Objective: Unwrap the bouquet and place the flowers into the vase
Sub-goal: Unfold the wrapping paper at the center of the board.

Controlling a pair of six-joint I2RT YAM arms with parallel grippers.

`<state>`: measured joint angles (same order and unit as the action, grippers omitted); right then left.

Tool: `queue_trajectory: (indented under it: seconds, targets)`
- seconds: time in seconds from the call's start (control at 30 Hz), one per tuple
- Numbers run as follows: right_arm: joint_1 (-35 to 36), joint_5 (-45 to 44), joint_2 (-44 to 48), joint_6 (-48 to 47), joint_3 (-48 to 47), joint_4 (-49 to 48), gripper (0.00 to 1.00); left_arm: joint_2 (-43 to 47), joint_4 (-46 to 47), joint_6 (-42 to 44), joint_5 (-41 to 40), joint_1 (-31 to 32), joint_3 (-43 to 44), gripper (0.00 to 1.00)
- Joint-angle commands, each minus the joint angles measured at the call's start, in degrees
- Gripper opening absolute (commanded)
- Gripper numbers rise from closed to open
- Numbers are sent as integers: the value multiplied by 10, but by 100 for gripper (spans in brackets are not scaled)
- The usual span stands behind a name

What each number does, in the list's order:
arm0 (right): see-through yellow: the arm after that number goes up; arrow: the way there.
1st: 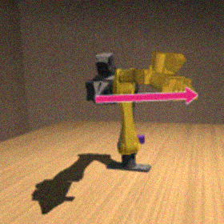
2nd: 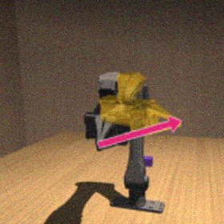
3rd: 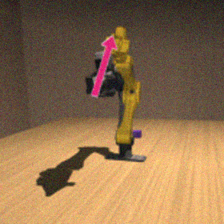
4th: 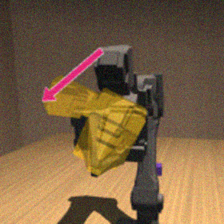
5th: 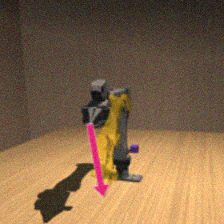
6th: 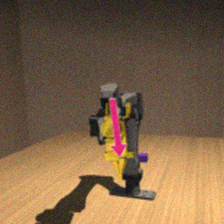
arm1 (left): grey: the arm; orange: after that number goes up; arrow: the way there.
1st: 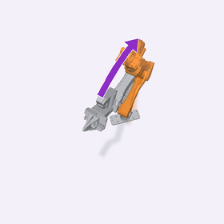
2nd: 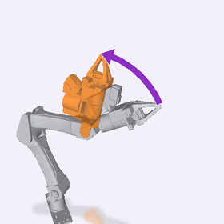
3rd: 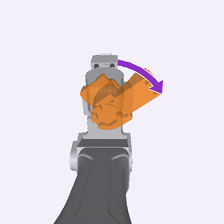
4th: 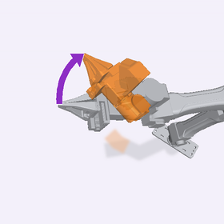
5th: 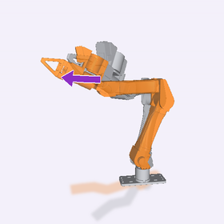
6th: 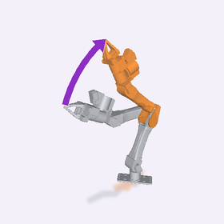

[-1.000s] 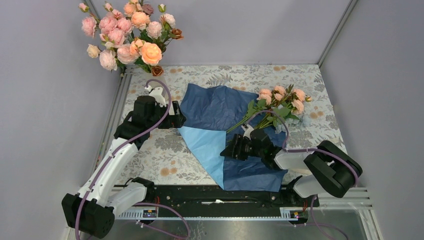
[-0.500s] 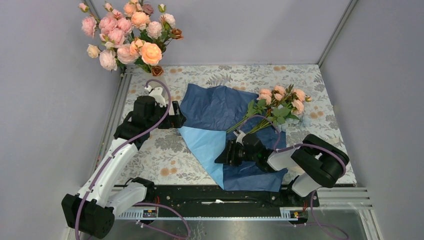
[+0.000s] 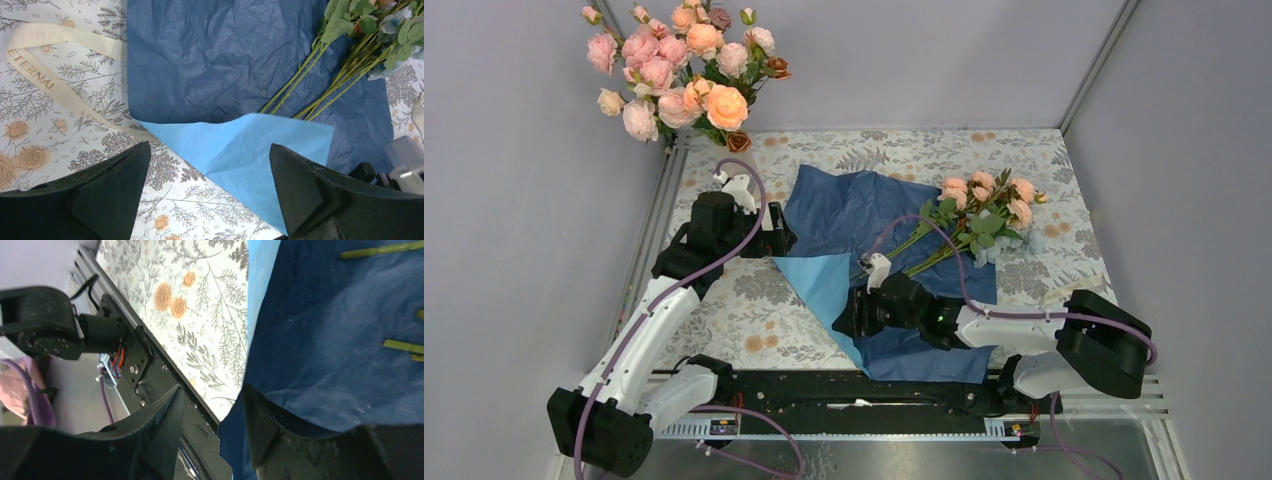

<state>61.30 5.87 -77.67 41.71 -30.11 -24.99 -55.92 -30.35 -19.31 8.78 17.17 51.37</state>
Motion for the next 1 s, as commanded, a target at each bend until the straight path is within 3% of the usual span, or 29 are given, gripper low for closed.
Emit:
queue_trajectory:
  seconds: [0.0, 0.27, 0.5, 0.73, 0.97]
  targets:
    - [44, -63, -25, -79, -47, 57, 54, 13, 17, -1, 11, -3, 16, 96]
    - [144, -133, -70, -135, -128, 136, 53, 22, 31, -6, 9, -3, 13, 96]
    - [190, -124, -104, -126, -136, 114, 53, 39, 43, -46, 5, -3, 2, 96]
    - [202, -111, -142, -116, -145, 89, 52, 104, 192, -208, 32, 2, -161, 95]
    - [203, -124, -109, -106, -123, 82, 53, 128, 214, -251, -1, 55, -243, 93]
